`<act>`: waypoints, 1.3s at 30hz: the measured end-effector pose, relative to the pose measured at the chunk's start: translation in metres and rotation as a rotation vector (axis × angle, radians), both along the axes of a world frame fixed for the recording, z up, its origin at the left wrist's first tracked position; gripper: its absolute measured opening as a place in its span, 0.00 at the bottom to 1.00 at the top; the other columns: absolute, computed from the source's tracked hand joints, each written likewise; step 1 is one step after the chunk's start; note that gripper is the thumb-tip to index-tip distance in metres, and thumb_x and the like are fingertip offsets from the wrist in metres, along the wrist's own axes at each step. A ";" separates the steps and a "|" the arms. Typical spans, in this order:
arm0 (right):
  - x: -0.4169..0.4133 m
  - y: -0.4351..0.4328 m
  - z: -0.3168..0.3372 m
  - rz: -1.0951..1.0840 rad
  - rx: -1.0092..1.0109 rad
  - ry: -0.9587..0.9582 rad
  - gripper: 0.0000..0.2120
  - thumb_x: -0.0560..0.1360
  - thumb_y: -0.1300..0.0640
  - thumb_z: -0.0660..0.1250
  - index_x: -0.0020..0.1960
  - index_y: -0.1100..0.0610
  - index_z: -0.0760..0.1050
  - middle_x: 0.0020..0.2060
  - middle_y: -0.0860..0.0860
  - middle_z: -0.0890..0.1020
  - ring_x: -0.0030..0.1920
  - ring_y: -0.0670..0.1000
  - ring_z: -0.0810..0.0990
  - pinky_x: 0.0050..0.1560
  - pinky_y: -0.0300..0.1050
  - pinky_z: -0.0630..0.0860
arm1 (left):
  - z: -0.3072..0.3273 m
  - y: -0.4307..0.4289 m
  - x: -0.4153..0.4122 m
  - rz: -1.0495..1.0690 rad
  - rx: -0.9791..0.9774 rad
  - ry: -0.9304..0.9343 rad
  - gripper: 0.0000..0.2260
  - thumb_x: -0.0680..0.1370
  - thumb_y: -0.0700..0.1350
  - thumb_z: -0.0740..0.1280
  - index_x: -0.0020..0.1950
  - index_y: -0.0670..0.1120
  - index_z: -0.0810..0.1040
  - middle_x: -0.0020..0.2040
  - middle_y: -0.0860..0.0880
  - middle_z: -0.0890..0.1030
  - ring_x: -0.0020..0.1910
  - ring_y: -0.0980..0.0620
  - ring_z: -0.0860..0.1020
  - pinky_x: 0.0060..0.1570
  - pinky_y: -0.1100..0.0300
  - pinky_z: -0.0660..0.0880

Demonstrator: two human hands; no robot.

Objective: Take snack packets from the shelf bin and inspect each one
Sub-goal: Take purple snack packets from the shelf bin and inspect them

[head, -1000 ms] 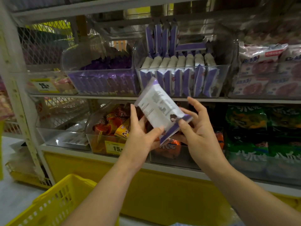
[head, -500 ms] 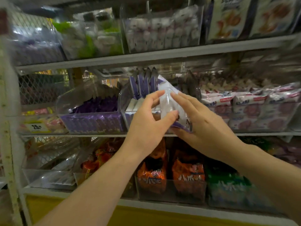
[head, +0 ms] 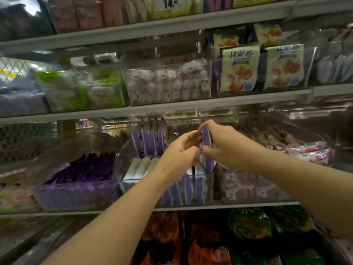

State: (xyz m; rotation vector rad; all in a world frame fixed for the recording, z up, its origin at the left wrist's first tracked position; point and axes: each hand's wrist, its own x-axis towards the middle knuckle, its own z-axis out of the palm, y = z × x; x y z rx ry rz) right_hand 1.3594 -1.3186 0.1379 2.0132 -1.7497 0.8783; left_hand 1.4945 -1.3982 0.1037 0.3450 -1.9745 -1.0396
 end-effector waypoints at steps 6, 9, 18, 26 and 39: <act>0.001 -0.028 0.030 -0.139 0.128 0.045 0.16 0.75 0.50 0.66 0.58 0.57 0.69 0.48 0.53 0.77 0.43 0.52 0.77 0.42 0.48 0.77 | -0.011 -0.031 0.004 0.326 -0.490 -0.496 0.12 0.81 0.46 0.59 0.58 0.58 0.79 0.50 0.62 0.79 0.46 0.68 0.75 0.48 0.71 0.72; 0.004 -0.040 0.040 -0.202 0.135 0.122 0.17 0.74 0.50 0.66 0.57 0.61 0.74 0.44 0.54 0.78 0.40 0.50 0.76 0.36 0.41 0.74 | -0.018 -0.040 0.005 0.323 -0.706 -0.676 0.15 0.82 0.53 0.53 0.56 0.55 0.79 0.54 0.55 0.81 0.51 0.57 0.76 0.52 0.57 0.72; -0.004 -0.068 0.024 -0.250 0.196 0.225 0.21 0.71 0.48 0.72 0.59 0.55 0.72 0.45 0.49 0.77 0.42 0.50 0.78 0.42 0.47 0.80 | -0.028 -0.066 0.023 0.287 -0.831 -0.768 0.24 0.81 0.59 0.45 0.70 0.56 0.72 0.70 0.59 0.72 0.68 0.58 0.67 0.61 0.59 0.65; -0.010 -0.051 -0.012 -0.204 0.186 0.593 0.18 0.74 0.40 0.66 0.60 0.44 0.70 0.54 0.45 0.80 0.60 0.49 0.74 0.73 0.52 0.56 | -0.034 -0.069 0.024 0.306 -0.869 -0.707 0.22 0.82 0.58 0.46 0.69 0.56 0.73 0.69 0.59 0.73 0.67 0.59 0.67 0.63 0.54 0.69; 0.005 -0.046 -0.007 -0.286 0.411 1.044 0.14 0.82 0.54 0.51 0.41 0.54 0.70 0.37 0.50 0.74 0.52 0.56 0.79 0.75 0.64 0.43 | -0.040 -0.070 0.033 0.318 -0.868 -0.671 0.21 0.83 0.59 0.45 0.71 0.60 0.68 0.72 0.62 0.67 0.69 0.62 0.66 0.64 0.59 0.67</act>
